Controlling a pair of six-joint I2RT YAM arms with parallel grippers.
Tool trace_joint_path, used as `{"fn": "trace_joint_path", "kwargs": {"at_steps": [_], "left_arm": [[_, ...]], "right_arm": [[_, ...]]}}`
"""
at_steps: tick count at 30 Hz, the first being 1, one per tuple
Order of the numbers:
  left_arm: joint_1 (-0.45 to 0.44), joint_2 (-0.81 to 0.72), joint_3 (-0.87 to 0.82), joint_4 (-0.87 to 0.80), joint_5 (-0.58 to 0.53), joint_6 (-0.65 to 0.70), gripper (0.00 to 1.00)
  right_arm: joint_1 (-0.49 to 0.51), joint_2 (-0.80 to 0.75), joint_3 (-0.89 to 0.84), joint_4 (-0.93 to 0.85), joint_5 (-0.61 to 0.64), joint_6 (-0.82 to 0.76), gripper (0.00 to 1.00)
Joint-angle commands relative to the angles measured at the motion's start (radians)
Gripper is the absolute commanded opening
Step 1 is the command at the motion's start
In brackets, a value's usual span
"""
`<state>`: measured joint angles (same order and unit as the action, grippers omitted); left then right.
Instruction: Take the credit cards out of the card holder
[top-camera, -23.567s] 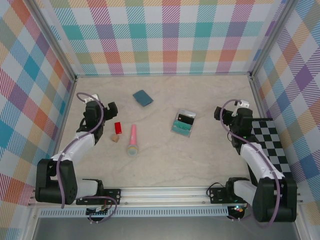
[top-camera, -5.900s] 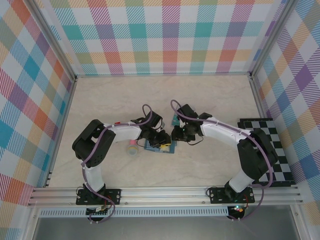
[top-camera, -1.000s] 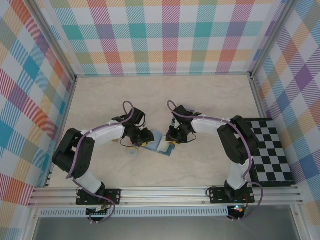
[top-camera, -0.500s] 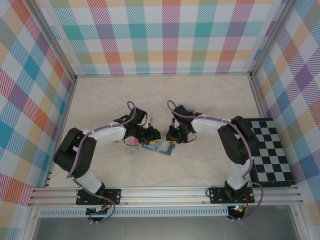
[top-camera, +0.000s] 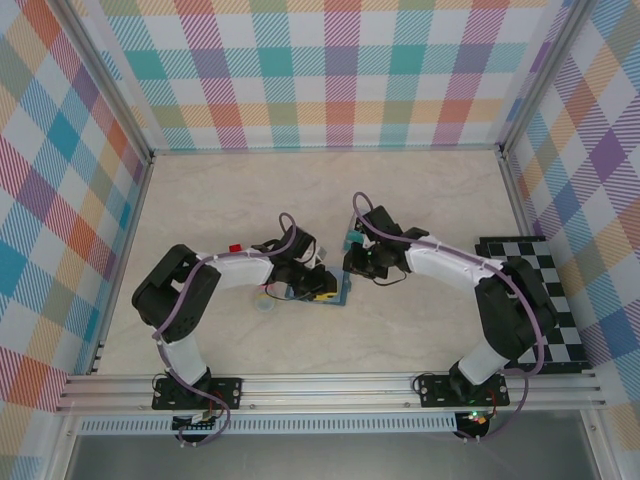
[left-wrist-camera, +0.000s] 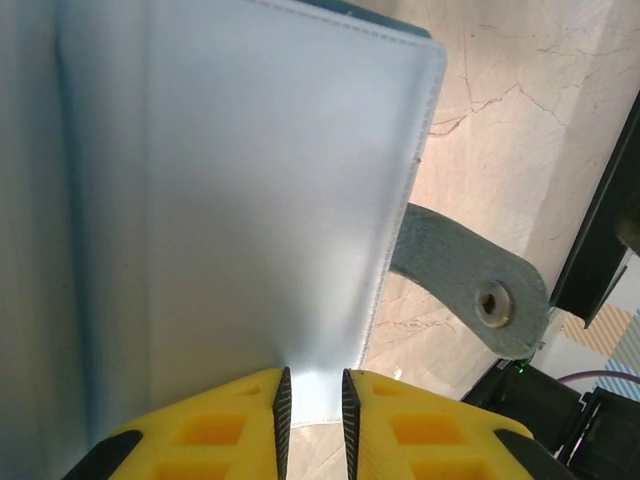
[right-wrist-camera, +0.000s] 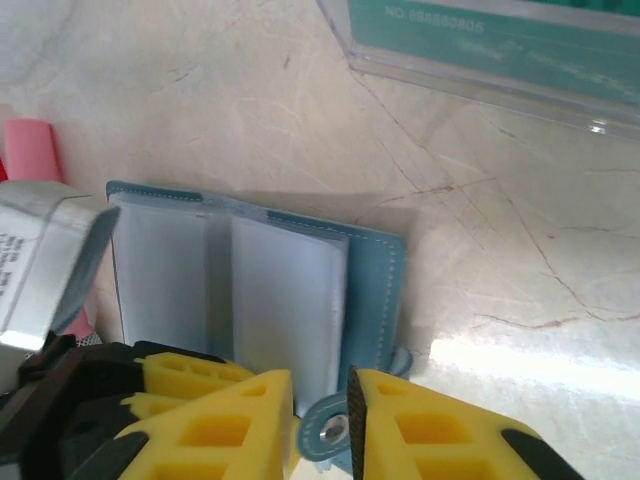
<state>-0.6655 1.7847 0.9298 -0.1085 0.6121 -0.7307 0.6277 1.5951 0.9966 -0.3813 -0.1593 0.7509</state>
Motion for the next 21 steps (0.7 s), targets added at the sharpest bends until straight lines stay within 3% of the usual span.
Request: {"fn": "trace_joint_path", "kwargs": {"at_steps": [1,10,14,18,21], "left_arm": [[-0.009,0.017,0.032,0.013,-0.008,-0.007,0.19],[-0.009,-0.014,0.013,-0.015,-0.052,-0.016,0.09],[-0.006,-0.066,0.045,-0.151,-0.146,0.039,0.02],[0.015,-0.136,0.065,-0.282,-0.232,0.087,0.03],[0.053,-0.194,0.073,-0.369,-0.31,0.114,0.15]], "right_arm": [[-0.006,0.048,0.035,0.041,-0.106,-0.003,0.19],[-0.003,0.213,0.109,0.035,-0.186,0.001,0.09],[-0.003,0.249,0.105,0.022,-0.161,0.0,0.09],[-0.003,0.278,0.109,0.002,-0.13,-0.021,0.09],[-0.003,0.296,0.116,-0.012,-0.113,-0.037,0.09]]}}
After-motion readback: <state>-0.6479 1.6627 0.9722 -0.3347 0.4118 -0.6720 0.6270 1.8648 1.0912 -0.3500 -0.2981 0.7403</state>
